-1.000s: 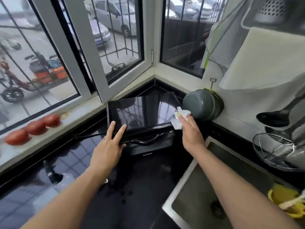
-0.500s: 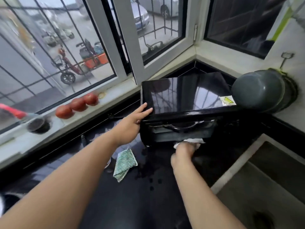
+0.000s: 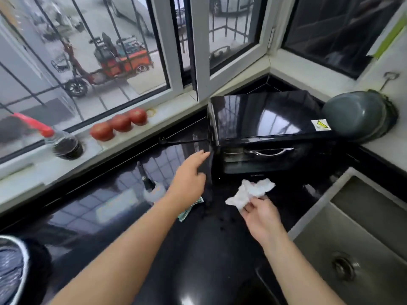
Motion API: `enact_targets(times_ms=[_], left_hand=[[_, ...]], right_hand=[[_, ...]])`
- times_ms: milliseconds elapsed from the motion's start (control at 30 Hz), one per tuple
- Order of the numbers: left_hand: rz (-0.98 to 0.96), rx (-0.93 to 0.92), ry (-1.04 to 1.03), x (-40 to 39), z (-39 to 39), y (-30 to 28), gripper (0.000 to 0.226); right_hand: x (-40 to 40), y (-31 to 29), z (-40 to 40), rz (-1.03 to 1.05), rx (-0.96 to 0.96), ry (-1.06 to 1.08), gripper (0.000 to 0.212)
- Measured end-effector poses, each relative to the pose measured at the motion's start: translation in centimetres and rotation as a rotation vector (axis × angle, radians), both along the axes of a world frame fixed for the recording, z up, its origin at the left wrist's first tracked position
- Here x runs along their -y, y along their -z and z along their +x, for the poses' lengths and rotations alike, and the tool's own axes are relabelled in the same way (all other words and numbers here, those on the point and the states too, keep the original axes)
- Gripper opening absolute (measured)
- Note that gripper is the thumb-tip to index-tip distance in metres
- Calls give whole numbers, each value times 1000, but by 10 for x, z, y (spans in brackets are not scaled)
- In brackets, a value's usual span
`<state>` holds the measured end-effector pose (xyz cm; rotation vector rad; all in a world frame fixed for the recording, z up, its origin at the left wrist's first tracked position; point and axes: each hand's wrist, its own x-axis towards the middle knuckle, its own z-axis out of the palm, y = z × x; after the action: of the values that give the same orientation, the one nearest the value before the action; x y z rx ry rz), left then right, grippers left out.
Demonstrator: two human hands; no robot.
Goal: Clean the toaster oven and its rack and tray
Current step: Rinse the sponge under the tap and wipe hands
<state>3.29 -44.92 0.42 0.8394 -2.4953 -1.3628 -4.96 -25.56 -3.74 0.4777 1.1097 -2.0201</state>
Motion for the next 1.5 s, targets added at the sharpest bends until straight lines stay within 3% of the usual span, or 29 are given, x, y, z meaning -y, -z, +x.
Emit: enact_targets(times_ms=[67, 100, 200, 267, 300, 433, 500, 567, 633, 733, 833, 933, 1067, 1200, 1267, 1367, 1500], left_hand=[[64, 71, -171, -22, 60, 33, 54], [5, 146, -158, -30, 83, 50, 49], [-424, 169, 81, -29, 104, 89, 44], [-631, 135, 123, -14, 86, 109, 49], [-666, 173, 119, -7, 76, 115, 50], [-718, 390, 213, -4, 61, 120, 35], [-723, 362, 344, -21, 65, 113, 32], [-588, 344, 371, -41, 72, 107, 33], [-215, 303, 183, -59, 77, 89, 32], [500, 195, -37, -101, 78, 47, 25], [1040, 168, -28, -158, 70, 13, 25], [1389, 246, -14, -207, 45, -3, 28], [1522, 381, 52, -277, -3, -8, 38], [1526, 381, 126, -353, -53, -4, 34], [1474, 361, 110, -391, -82, 10, 32], [1401, 340, 31, -433, -125, 43, 37], [1502, 335, -82, -454, -157, 79, 39]], right_hand=[[-28, 2, 15, 205, -55, -50, 41], [-38, 5, 22, 277, -62, -55, 43], [-53, 7, 43, 294, -49, 0, 44], [-61, 0, 56, 272, -47, 64, 33], [-65, -2, 61, 243, -47, 68, 27], [-96, -6, 69, 198, -46, 95, 45], [-109, -9, 74, 176, -97, 56, 29], [-117, -9, 80, 188, -112, 151, 25], [-127, -11, 85, 271, -105, 235, 27], [-153, -21, 90, 279, -98, 288, 34], [-200, -32, 87, 315, -87, 378, 34], [-262, -42, 85, 400, -118, 451, 34], [-359, -49, 74, 567, -156, 360, 43], [-447, -41, 8, 905, -139, 319, 48], [-493, -19, -51, 946, -206, 292, 60], [-508, -44, -120, 955, -292, 302, 77], [-522, -28, -187, 968, -217, 232, 91]])
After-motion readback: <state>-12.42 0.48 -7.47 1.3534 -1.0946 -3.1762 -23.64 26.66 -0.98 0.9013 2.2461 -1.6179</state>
